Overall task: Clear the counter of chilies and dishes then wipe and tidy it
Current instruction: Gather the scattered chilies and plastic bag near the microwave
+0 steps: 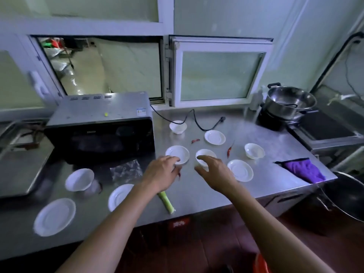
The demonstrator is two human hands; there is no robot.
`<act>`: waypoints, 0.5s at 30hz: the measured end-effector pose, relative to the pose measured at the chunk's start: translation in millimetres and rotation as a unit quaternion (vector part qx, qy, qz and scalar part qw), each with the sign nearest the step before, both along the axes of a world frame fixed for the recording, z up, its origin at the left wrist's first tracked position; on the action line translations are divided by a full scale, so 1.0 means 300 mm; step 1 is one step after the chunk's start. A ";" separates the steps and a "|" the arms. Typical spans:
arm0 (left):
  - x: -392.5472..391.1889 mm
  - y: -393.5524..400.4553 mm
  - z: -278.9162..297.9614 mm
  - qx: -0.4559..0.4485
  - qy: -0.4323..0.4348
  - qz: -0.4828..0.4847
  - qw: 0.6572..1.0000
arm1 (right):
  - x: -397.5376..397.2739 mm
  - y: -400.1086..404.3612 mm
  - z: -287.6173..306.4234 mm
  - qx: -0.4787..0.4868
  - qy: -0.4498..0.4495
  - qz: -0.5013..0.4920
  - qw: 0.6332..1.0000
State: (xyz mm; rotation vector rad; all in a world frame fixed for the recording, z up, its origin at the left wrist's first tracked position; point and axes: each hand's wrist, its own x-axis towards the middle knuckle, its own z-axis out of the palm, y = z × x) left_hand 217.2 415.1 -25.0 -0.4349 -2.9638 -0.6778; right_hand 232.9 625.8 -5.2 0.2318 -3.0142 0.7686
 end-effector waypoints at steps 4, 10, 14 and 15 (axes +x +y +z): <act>0.038 -0.174 0.019 0.020 0.006 0.046 0.999 | -0.034 -0.173 0.031 -0.003 0.004 0.053 0.999; 0.058 -0.386 0.026 0.039 0.003 0.120 0.992 | -0.112 -0.395 0.054 -0.001 0.015 0.131 0.991; 0.039 -0.505 0.012 0.040 0.001 0.152 0.988 | -0.190 -0.517 0.051 0.017 0.034 0.165 0.986; 0.031 -0.534 0.010 0.042 0.003 0.162 0.986 | -0.215 -0.548 0.047 0.011 0.035 0.175 0.984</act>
